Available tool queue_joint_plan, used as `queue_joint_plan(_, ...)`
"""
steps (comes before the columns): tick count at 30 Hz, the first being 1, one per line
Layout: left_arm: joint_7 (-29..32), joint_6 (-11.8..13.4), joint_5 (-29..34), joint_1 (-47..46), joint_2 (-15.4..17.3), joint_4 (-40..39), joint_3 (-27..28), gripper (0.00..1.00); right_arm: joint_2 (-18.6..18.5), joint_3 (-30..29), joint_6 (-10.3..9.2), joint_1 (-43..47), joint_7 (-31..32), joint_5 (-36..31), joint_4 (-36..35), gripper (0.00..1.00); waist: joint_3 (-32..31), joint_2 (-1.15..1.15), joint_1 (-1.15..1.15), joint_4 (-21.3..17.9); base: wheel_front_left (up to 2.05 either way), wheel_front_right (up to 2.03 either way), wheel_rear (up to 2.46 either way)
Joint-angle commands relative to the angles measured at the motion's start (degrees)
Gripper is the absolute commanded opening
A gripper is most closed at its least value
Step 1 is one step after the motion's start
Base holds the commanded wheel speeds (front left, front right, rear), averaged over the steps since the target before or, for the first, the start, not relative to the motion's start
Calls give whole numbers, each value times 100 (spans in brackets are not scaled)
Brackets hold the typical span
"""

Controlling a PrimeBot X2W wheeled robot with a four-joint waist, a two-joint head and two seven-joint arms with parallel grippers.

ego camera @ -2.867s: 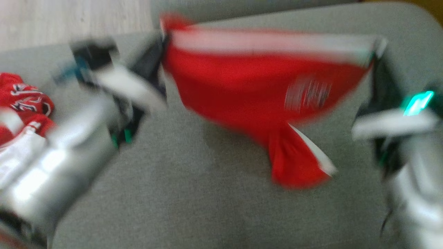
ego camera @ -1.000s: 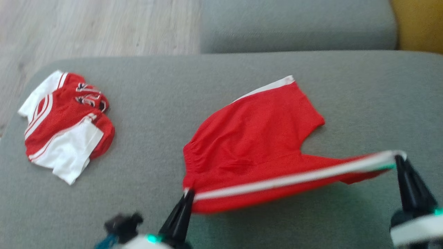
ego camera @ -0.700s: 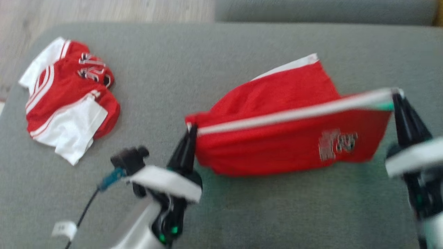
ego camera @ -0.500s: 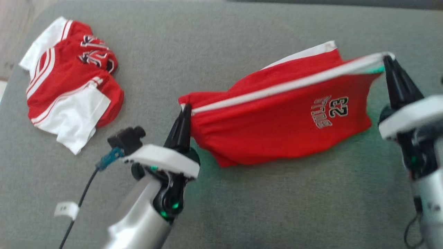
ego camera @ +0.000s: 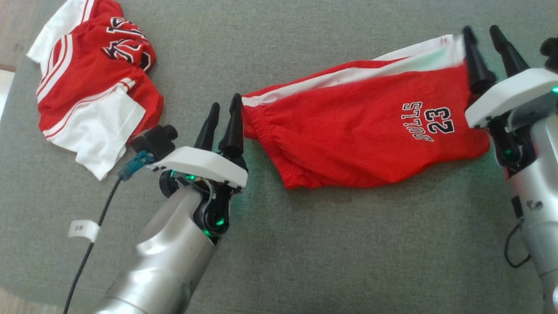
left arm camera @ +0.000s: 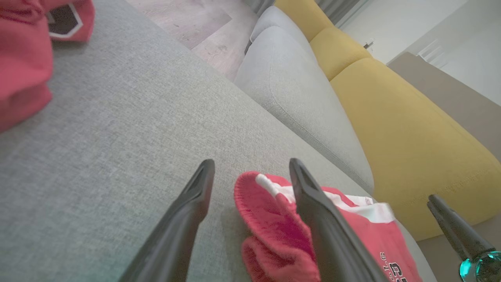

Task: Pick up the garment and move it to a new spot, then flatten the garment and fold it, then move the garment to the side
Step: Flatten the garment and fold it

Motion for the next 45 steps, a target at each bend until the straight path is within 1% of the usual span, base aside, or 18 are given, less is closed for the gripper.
queue_joint_plan(1,-92,-28,40,-165,72,-72,25,100,-89,198,-5,-56,-148,93,-109,100,-66,0,-1,1,0,0,0)
queue_joint_plan(4,-159,-34,342,-89,72,3,-125,100,-137,385,-5,193,-326,363,-104,100,-228,0,-1,-8,0,0,0)
queue_joint_plan(6,-174,-4,777,25,104,-102,50,100,-176,510,-5,481,-359,588,-181,100,-356,0,-1,-24,0,0,0)
queue_joint_plan(9,-177,309,1920,521,184,-707,576,100,-276,650,-5,1004,-355,881,-350,100,-542,0,-1,-45,0,0,0)
queue_joint_plan(13,-178,820,3430,1583,158,-1892,1208,100,-406,620,-5,1608,-370,1033,-444,100,-731,0,-1,2,0,0,0)
queue_joint_plan(15,-178,1018,4041,2088,129,-2459,1417,100,-475,450,-5,1762,-440,978,-351,100,-778,0,-1,92,0,0,0)
queue_joint_plan(18,-179,1215,4680,2706,92,-3148,1555,100,-501,36,-5,1767,-590,765,-20,100,-809,0,-1,304,0,0,0)
queue_joint_plan(19,-179,1280,4824,2869,84,-3334,1573,100,-497,-94,-5,1723,-627,661,117,100,-807,0,-1,392,0,0,0)
queue_joint_plan(20,-179,1280,4824,2869,84,-3334,1573,100,-497,-94,-5,1723,-627,661,117,100,-807,0,-1,392,0,0,0)
queue_joint_plan(22,-179,1390,5030,3127,76,-3630,1534,100,-497,-319,-5,1605,-662,446,427,100,-790,0,-1,591,0,0,0)
queue_joint_plan(27,-179,1680,5119,3467,72,-4005,1168,100,-505,-670,-5,1220,-737,-153,1295,100,-759,0,-1,1049,0,0,0)
queue_joint_plan(33,-179,1786,5107,3513,71,-4021,910,100,-325,-800,-5,882,-666,-652,2221,100,-744,0,-1,1331,0,0,0)
queue_joint_plan(34,-179,1794,5114,3503,71,-4011,904,100,-278,-794,-5,854,-639,-696,2335,87,-744,0,-1,1350,0,0,0)
queue_joint_plan(35,-179,1800,5119,3492,71,-4002,903,100,-228,-804,-5,830,-628,-708,2430,39,-747,0,-1,1359,0,0,0)
queue_joint_plan(36,-179,1808,5121,3482,71,-3994,906,100,-183,-814,-5,816,-635,-707,2509,6,-754,0,-1,1362,0,0,0)
queue_joint_plan(37,-179,1820,5130,3479,71,-3981,916,100,-145,-809,-5,807,-662,-714,2565,0,-766,0,-1,1349,0,0,0)
queue_joint_plan(41,-179,1804,5197,3515,70,-3902,973,100,-93,-887,-5,745,-991,-757,2712,0,-865,0,-1,1134,0,0,0)
queue_joint_plan(45,-180,1736,5246,3568,70,-3808,1002,100,-115,-911,-5,689,-1163,-832,2825,0,-1034,0,-1,711,0,0,0)
